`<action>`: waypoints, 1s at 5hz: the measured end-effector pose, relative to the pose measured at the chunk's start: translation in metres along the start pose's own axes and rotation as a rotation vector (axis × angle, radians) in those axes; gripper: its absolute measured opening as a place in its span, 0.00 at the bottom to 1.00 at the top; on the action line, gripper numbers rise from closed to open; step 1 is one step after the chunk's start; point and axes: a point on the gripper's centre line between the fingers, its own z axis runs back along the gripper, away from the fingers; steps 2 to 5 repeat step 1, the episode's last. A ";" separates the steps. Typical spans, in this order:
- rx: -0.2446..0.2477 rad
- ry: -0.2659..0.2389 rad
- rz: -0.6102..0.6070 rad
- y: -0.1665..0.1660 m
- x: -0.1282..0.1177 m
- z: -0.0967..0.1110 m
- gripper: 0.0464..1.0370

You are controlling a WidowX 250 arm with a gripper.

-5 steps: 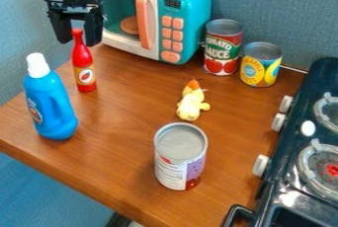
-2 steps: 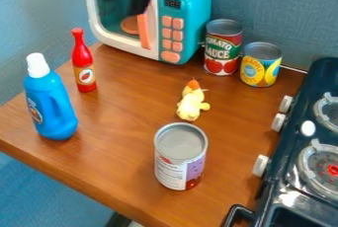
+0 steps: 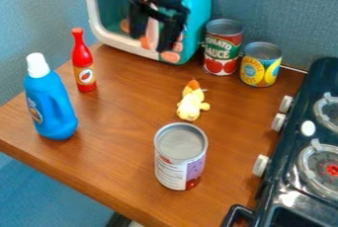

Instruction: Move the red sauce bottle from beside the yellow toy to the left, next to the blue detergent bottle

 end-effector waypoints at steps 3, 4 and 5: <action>-0.024 0.018 -0.014 -0.014 -0.003 -0.021 0.96; -0.024 0.018 -0.014 -0.014 -0.003 -0.021 0.96; -0.024 0.018 -0.014 -0.014 -0.003 -0.021 0.96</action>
